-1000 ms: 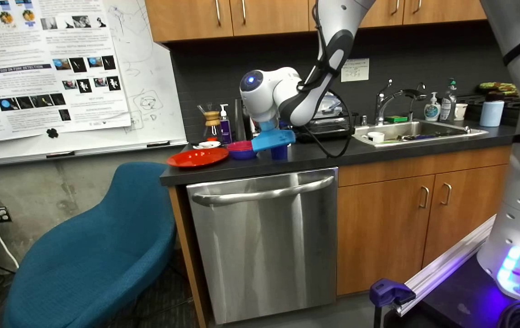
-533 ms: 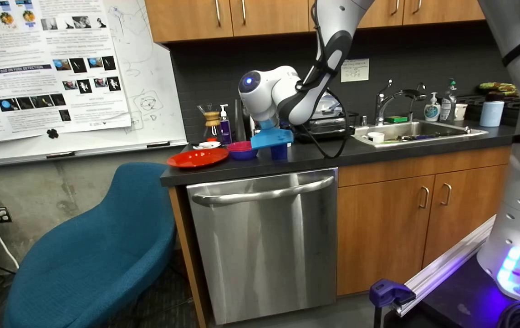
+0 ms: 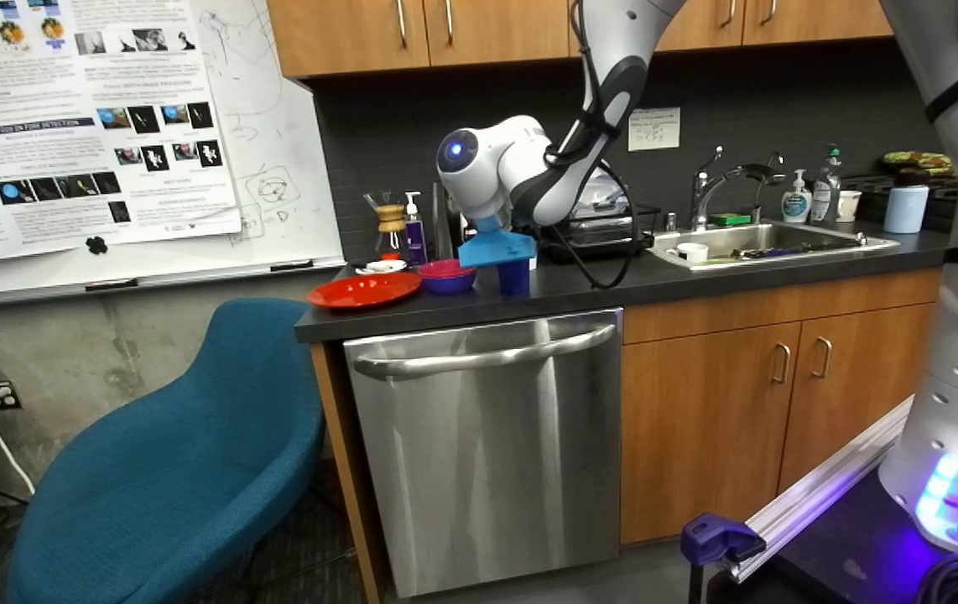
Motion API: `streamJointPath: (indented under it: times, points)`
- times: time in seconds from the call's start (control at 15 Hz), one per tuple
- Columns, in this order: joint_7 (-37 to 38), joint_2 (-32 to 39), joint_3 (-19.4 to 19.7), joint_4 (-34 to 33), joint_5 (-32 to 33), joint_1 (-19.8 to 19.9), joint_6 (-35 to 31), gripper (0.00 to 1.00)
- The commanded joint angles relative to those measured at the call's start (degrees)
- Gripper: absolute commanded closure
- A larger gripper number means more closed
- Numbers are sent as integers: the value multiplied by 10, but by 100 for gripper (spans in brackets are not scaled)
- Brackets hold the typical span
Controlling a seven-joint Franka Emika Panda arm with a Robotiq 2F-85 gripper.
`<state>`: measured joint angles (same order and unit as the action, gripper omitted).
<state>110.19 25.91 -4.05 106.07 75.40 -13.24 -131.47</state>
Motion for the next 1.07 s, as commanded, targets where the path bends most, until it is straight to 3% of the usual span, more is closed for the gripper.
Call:
streamJointPath:
  times: [0.0, 1.0]
  points:
    - [11, 25, 1, -28, 20, 2, 12, 0]
    - [-16, 87, 11, -109, -4, 27, 15, 0]
